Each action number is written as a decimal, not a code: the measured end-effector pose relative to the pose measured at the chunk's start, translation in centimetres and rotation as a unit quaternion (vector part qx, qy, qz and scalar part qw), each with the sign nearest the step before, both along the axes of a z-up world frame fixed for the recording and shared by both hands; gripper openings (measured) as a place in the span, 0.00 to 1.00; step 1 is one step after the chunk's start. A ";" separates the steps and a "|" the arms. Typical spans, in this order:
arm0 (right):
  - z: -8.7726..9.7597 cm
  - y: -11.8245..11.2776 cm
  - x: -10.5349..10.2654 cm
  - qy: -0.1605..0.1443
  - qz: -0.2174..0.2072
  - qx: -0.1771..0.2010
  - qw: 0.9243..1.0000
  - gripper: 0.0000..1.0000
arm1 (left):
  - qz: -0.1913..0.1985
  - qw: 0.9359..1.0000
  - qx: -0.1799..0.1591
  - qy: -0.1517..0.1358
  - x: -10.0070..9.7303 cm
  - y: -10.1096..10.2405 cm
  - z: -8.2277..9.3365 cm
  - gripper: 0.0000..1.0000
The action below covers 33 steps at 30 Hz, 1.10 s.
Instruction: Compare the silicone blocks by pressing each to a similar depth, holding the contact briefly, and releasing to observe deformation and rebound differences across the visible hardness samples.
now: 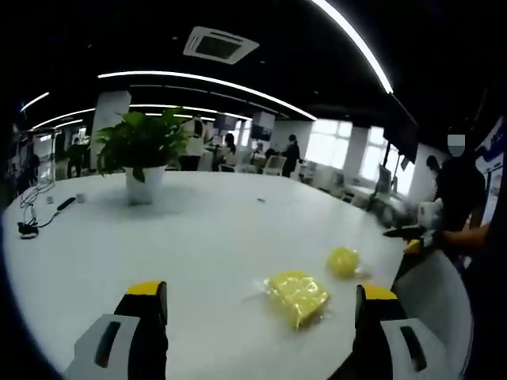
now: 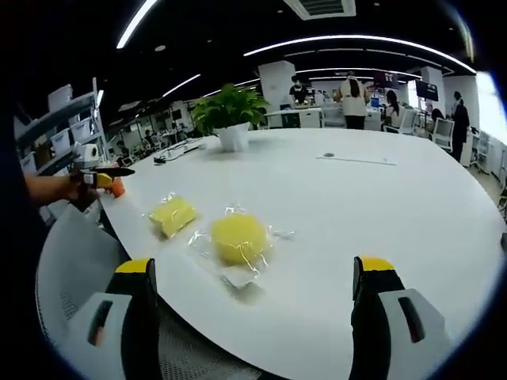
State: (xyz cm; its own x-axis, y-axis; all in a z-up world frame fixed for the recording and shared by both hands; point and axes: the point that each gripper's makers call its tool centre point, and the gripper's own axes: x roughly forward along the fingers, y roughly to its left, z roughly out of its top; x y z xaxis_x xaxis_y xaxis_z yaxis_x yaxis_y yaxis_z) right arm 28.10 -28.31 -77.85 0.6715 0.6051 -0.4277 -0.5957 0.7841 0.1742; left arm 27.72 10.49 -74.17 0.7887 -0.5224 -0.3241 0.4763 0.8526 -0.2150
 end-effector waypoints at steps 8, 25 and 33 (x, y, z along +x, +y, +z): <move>0.1 -0.4 0.3 0.002 -0.004 -0.006 1.000 0.96 | 0.008 1.000 -0.010 0.004 0.0 -0.1 -0.3 1.00; -0.1 0.3 -0.1 0.012 0.010 -0.015 1.000 0.96 | 0.016 1.000 0.018 -0.016 0.1 0.8 0.1 1.00; 0.4 0.1 0.2 -0.002 0.001 -0.017 1.000 0.96 | 0.017 1.000 0.013 -0.015 0.2 0.9 0.5 1.00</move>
